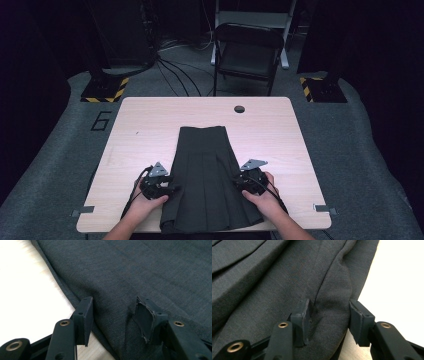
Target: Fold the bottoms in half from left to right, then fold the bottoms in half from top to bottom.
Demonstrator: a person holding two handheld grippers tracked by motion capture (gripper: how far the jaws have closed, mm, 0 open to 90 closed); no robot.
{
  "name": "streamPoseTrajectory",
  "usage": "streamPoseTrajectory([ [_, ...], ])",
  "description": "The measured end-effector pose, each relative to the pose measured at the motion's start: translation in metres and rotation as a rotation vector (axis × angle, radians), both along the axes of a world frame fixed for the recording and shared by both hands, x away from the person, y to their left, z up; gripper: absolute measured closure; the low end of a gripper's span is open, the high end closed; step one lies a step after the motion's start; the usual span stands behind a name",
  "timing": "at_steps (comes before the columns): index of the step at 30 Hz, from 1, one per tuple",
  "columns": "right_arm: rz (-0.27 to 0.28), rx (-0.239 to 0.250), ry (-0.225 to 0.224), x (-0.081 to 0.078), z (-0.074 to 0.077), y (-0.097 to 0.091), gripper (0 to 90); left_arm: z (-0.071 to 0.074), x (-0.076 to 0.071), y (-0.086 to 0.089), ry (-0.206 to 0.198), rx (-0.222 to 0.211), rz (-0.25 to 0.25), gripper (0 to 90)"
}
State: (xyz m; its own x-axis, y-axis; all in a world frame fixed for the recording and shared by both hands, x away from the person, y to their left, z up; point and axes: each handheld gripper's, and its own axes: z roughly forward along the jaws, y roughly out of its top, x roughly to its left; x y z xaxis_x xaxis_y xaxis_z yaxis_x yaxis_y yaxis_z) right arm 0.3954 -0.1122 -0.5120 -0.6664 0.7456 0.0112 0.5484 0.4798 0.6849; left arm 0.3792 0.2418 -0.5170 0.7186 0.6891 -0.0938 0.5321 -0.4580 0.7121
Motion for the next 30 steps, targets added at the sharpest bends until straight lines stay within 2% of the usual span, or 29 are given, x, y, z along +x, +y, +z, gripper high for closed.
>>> streamPoseTrajectory([
  [1, -0.003, 0.011, 0.018, -0.001, 0.000, 0.000, 55.3, 0.000, 0.000, 0.001, -0.008, 0.004, -0.005, 49.0],
  [4, 0.023, 0.010, 0.024, -0.003, 0.000, -0.002, 55.7, 0.000, -0.001, 0.002, 0.009, -0.008, -0.006, 49.1],
  [7, 0.028, 0.012, 0.041, -0.007, 0.001, -0.001, 55.9, -0.001, -0.003, 0.003, 0.005, -0.007, -0.007, 49.2],
  [10, 0.043, -0.004, 0.034, -0.009, 0.001, -0.001, 55.8, -0.002, -0.003, 0.003, 0.006, -0.025, 0.006, 49.0],
  [12, 0.042, 0.002, 0.040, -0.007, 0.001, -0.002, 55.1, -0.001, -0.003, 0.004, 0.023, -0.027, 0.003, 48.9],
  [15, 0.038, 0.011, 0.048, -0.006, 0.001, -0.003, 54.0, -0.001, -0.004, 0.004, 0.015, -0.027, 0.014, 48.6],
  [21, 0.027, 0.017, 0.033, -0.007, 0.004, -0.006, 49.9, 0.001, -0.004, 0.005, 0.026, -0.040, 0.041, 43.9],
  [26, 0.002, 0.035, -0.053, -0.010, 0.011, -0.010, 46.5, 0.003, -0.004, 0.005, 0.014, -0.061, 0.054, 40.4],
  [28, 0.000, 0.033, -0.056, -0.009, 0.013, -0.011, 45.6, 0.003, -0.003, 0.004, -0.002, -0.056, 0.054, 40.1],
  [30, -0.004, 0.049, -0.038, -0.009, 0.014, -0.009, 45.6, 0.004, -0.003, 0.004, 0.003, -0.049, 0.047, 40.1],
])
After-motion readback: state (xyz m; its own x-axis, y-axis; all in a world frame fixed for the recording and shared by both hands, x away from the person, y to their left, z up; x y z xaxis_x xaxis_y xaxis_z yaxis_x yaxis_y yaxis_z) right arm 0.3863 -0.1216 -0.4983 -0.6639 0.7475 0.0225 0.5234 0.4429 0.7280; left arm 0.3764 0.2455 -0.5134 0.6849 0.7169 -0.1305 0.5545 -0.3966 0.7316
